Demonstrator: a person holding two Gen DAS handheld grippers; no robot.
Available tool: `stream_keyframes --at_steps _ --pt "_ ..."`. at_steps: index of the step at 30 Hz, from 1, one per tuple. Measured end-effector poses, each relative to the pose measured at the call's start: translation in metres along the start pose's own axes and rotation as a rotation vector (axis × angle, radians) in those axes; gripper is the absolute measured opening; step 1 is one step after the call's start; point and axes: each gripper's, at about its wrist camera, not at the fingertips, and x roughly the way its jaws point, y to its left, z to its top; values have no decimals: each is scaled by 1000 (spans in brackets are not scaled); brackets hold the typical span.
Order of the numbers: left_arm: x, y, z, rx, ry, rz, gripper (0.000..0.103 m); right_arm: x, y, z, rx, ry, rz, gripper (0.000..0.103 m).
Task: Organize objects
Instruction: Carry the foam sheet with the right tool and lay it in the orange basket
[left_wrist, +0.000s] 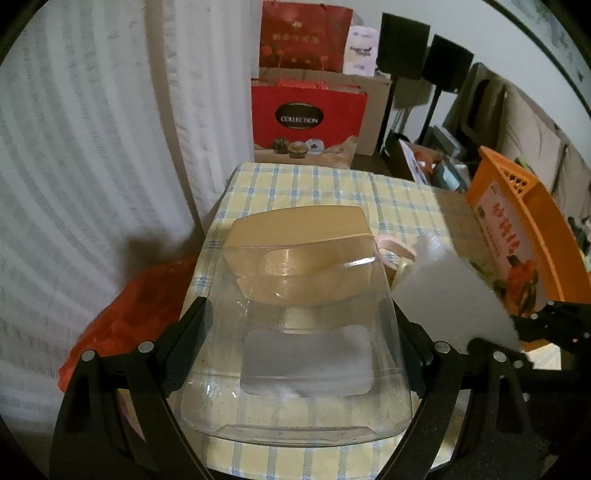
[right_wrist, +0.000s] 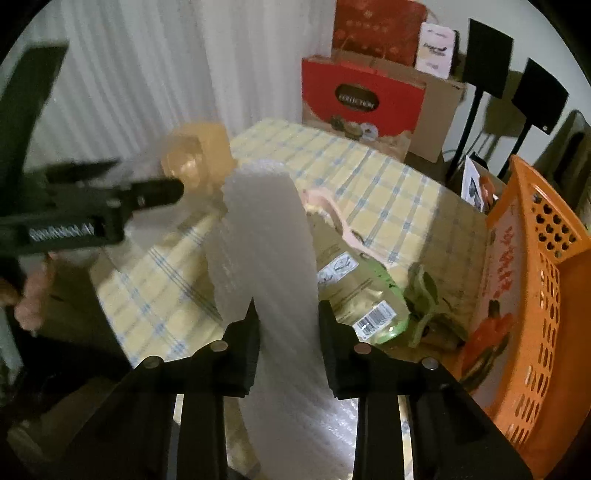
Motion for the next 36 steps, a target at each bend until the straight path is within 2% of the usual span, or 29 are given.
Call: stream_keyframes --at_steps 7,10,18,25,31,36 --pt "-18 -8 0 10 -25 -10 89 -50 -15 12 94 -79 73 29" --pt "-28 -15 0 19 -41 -21 89 -71 -28 16 146 -103 79 29" --pt "-50 -44 7 57 -77 -57 89 -115 -63 21 224 -161 5 29" --pt "-62 -76 15 88 -99 -84 89 -139 -114 12 326 -177 -62 30" --pt "-66 -107 23 108 -109 -117 89 -149 -158 -2 404 -175 -138 30" --pt "-63 -133 28 120 -98 -149 89 -143 -193 -18 489 -160 -168 31"
